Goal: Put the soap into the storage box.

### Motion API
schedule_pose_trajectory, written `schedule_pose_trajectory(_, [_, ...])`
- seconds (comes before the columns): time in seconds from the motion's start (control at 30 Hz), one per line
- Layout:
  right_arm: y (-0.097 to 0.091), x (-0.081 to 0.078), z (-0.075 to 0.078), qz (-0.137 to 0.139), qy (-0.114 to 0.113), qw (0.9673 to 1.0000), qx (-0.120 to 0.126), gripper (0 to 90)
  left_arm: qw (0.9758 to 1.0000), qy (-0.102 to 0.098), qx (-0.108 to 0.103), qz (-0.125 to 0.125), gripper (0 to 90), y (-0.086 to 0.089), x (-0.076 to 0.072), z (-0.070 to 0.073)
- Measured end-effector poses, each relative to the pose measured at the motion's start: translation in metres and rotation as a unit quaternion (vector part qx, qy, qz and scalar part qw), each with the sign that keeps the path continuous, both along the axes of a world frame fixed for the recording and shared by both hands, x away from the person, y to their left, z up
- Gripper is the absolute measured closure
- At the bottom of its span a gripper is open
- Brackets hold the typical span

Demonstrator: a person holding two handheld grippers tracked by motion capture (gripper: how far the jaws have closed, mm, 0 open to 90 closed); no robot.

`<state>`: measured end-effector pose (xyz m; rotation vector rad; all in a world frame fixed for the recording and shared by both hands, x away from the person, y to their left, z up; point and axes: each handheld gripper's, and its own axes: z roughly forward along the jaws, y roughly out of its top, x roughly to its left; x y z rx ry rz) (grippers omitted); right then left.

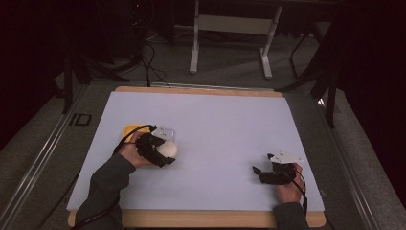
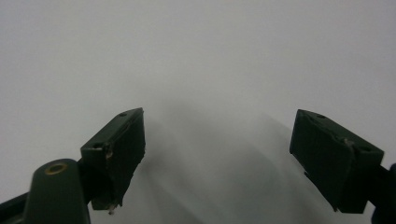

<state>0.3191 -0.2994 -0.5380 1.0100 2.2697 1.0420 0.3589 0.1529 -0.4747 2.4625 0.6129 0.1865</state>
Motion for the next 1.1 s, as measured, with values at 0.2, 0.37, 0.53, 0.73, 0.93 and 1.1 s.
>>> schedule_pose_trajectory(0.2, [0.0, 0.0, 0.0, 0.0, 0.0, 1.0, 0.0, 17.8, 1.0, -0.003, -0.002, 0.007, 25.2, 0.002, 0.001, 0.002])
schedule_pose_trajectory(0.37, [0.0, 0.0, 0.0, 0.0, 0.0, 1.0, 0.0, 17.8, 0.9999, -0.005, -0.004, 0.009, 25.2, 0.004, 0.001, 0.004])
schedule_pose_trajectory(0.53, [0.0, 0.0, 0.0, 0.0, 0.0, 1.0, -0.001, 17.8, 1.0, -0.005, -0.001, 0.006, 25.2, 0.006, 0.0, 0.006])
schedule_pose_trajectory(0.73, [0.0, 0.0, 0.0, 0.0, 0.0, 1.0, -0.001, 17.8, 0.9999, -0.007, -0.001, 0.011, 25.2, 0.009, -0.001, 0.009])
schedule_pose_trajectory(0.93, [0.0, 0.0, 0.0, 0.0, 0.0, 1.0, -0.001, 17.8, 0.9998, -0.009, -0.001, 0.019, 25.2, 0.013, -0.001, 0.011])
schedule_pose_trajectory(1.1, [0.0, 0.0, 0.0, 0.0, 0.0, 1.0, -0.001, 17.8, 0.9996, -0.01, 0.0, 0.027, 25.2, 0.018, 0.0, 0.011])
